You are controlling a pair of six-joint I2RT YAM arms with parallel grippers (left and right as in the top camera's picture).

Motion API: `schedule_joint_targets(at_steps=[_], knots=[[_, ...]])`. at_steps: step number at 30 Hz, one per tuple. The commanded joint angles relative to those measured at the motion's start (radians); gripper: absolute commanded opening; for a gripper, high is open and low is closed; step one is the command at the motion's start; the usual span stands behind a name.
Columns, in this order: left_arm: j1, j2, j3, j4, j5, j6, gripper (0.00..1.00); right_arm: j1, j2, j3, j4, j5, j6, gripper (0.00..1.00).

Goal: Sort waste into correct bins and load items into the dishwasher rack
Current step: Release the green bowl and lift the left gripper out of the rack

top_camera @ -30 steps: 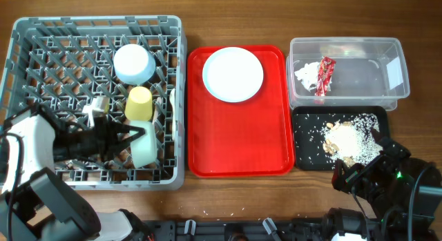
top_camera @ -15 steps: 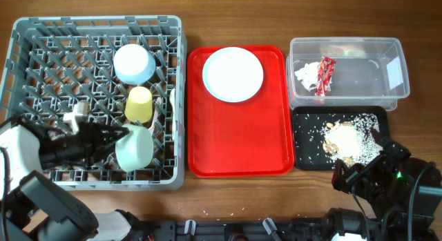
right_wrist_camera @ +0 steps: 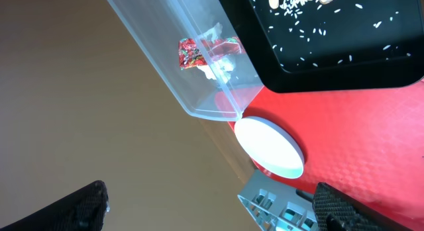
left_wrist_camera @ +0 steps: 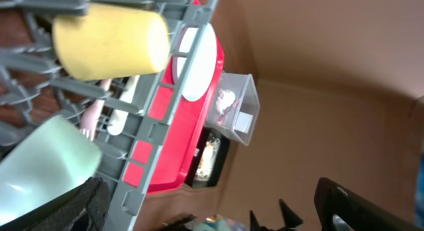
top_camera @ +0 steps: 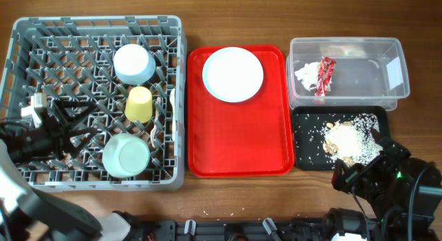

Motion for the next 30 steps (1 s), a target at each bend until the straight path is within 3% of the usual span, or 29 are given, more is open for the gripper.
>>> schedule_joint_targets(at_steps=[1,6,7,8,9,15,17,19,24,27,30], knots=[[-0.121,-0.158,0.03,0.0,-0.013,-0.003,1.0,-0.006,-0.005,0.008,-0.002,-0.008,0.052,1.0],[-0.348,-0.246,0.029,0.018,-0.025,-0.029,1.0,-0.006,-0.005,0.008,-0.002,-0.008,0.052,1.0],[-0.401,-0.246,0.029,0.014,-0.035,-0.024,0.95,-0.006,-0.005,0.008,-0.002,-0.008,0.051,1.0],[-0.44,-0.244,0.029,0.019,-0.063,-0.025,0.56,-0.006,-0.005,0.008,-0.002,-0.008,0.052,1.0],[-0.505,-0.244,0.026,0.027,-0.129,-0.06,0.04,-0.006,-0.005,0.008,-0.002,-0.008,0.051,1.0],[-0.67,-0.266,-0.101,0.234,-0.69,-0.631,0.04,-0.006,-0.005,0.008,-0.002,-0.008,0.051,1.0],[-0.689,-0.303,-0.162,0.289,-0.711,-0.734,0.04,-0.006,-0.005,0.008,-0.002,-0.008,0.051,1.0],[-0.689,-0.341,-0.195,0.308,-0.694,-0.75,0.04,-0.006,-0.005,0.008,-0.002,-0.008,0.051,1.0],[-0.689,-0.46,-0.209,0.318,-0.887,-0.885,0.04,-0.006,-0.005,0.008,-0.002,-0.008,0.052,1.0],[-0.689,-0.478,-0.212,0.317,-0.885,-0.888,0.04,-0.006,-0.005,0.008,-0.002,-0.008,0.052,1.0],[-0.689,-0.469,-0.255,0.319,-0.871,-0.967,0.04,-0.006,-0.005,0.008,-0.002,-0.008,0.052,1.0]])
